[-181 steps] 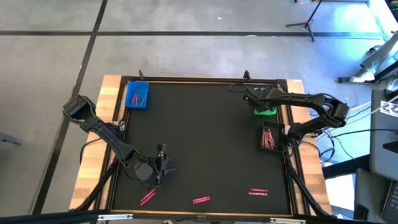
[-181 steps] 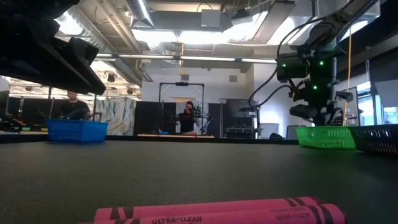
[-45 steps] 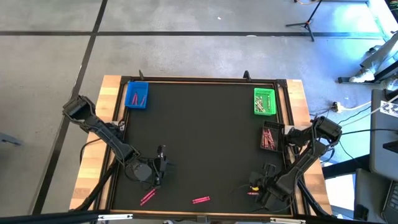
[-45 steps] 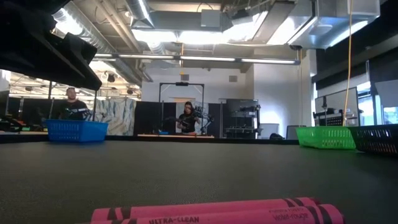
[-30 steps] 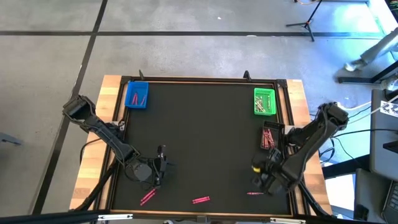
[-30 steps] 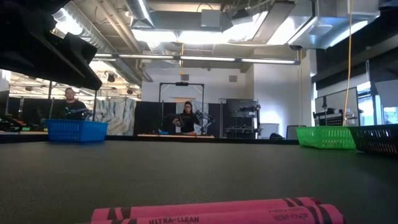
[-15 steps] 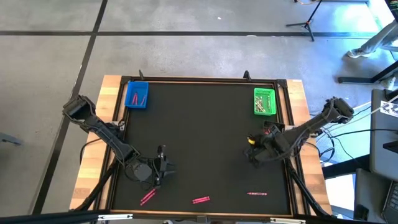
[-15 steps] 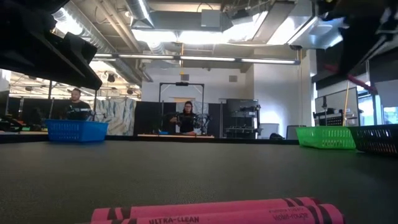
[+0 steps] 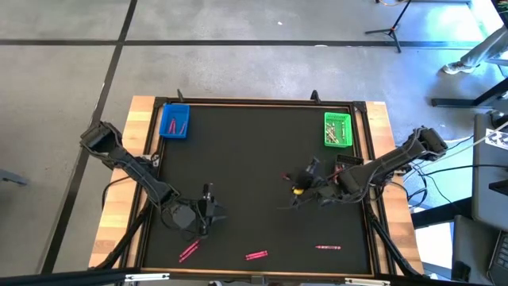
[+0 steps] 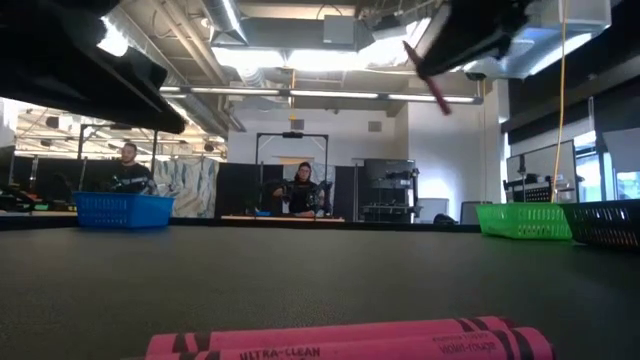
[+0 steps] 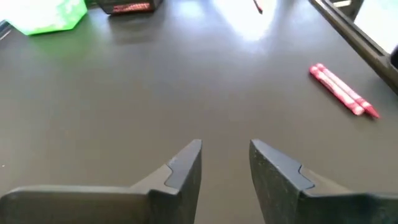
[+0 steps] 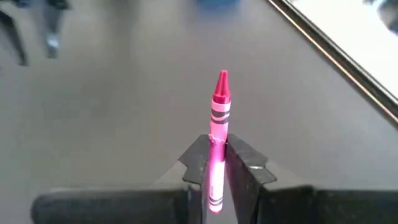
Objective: Sort crayons
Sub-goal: Put the red crayon into the blue bin
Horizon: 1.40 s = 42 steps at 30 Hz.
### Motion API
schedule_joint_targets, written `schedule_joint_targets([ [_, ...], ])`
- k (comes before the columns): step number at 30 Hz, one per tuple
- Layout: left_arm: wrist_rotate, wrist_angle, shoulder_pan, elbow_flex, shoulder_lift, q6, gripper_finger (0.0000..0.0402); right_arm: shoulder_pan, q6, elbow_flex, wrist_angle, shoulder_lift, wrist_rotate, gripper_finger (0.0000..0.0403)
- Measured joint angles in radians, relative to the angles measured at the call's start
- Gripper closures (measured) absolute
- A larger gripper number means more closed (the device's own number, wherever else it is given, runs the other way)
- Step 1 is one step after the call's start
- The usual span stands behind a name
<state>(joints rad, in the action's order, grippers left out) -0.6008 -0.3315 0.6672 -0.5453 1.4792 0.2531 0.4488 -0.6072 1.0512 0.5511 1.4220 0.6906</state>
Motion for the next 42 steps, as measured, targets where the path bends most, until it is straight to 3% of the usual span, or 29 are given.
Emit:
schedule_joint_targets([
  [7, 0.006, -0.014, -0.071, 0.000, 0.000, -0.002, 0.0221, -0.006, 0.237, 0.000, -0.273, 0.119, 0.028, 0.0355],
  [12, -0.018, -0.074, -0.110, 0.000, 0.000, -0.051, 0.0212, -0.046, 0.433, 0.000, -0.527, 0.191, 0.029, 0.0355],
  [22, -0.029, -0.195, -0.158, 0.000, 0.000, -0.231, 0.0213, -0.119, 0.711, 0.000, -1.013, 0.314, -0.130, 0.0355],
  [32, -0.131, -0.206, -0.169, 0.021, 0.000, -0.220, 0.0214, -0.123, 0.782, 0.000, -1.197, 0.396, -0.361, 0.0355],
  [42, -0.107, -0.375, -0.115, 0.021, 0.000, -0.287, 0.0214, -0.123, 0.869, 0.003, -1.321, 0.457, -0.414, 0.0355],
])
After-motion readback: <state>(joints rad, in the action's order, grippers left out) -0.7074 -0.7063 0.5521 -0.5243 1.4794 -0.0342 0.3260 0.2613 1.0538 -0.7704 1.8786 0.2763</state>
